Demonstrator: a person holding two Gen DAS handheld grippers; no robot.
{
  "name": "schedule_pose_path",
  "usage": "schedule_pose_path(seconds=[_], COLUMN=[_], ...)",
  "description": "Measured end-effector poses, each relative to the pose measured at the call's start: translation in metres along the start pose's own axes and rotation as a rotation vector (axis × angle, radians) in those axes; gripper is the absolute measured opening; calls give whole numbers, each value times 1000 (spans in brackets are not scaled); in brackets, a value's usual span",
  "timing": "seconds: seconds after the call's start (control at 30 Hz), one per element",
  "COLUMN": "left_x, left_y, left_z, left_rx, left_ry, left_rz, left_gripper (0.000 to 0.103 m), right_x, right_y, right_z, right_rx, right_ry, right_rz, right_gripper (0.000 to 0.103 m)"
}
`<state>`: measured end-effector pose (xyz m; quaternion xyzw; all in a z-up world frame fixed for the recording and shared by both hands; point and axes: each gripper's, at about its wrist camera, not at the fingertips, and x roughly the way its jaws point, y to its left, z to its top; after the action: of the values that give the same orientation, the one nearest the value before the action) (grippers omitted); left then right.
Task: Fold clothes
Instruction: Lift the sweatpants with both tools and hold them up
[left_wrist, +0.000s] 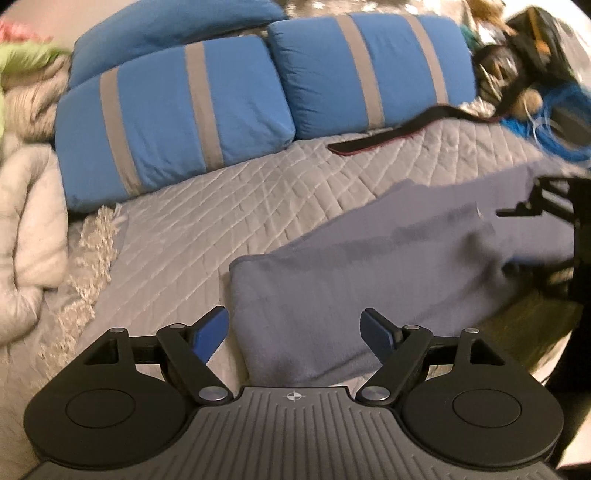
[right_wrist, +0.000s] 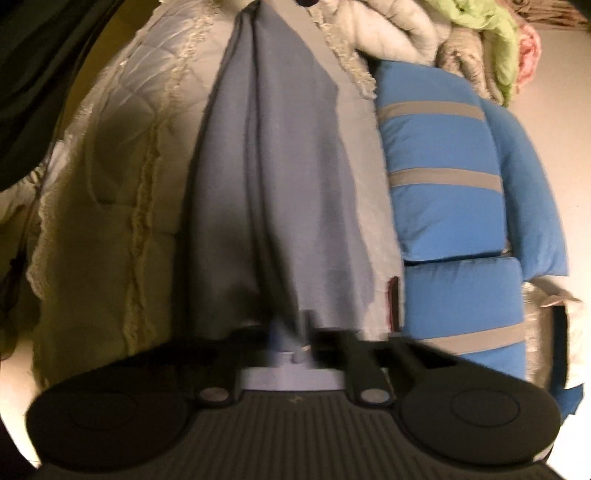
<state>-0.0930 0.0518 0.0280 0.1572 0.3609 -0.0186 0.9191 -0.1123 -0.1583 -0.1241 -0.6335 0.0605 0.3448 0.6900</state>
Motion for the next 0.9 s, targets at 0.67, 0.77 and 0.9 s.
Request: schedule_pose_path(seconds=[0.67,0.77,0.9], left_x=[58,73,70], left_y=[-92,-89,-76], left_z=[-26,-35,-46], left_rx=[569,689,771], left_ry=[-3,104,120], left_rz=[314,424,465], left_gripper=[47,29,9], right_x=[-27,-25,-30], right_y=[-96,-96,-79], right_z=[26,26,25], right_rx=[218,240,250], right_ry=[-126,-126,-135], right_rz=[-208,-196,-142], right_gripper=[5,5,5])
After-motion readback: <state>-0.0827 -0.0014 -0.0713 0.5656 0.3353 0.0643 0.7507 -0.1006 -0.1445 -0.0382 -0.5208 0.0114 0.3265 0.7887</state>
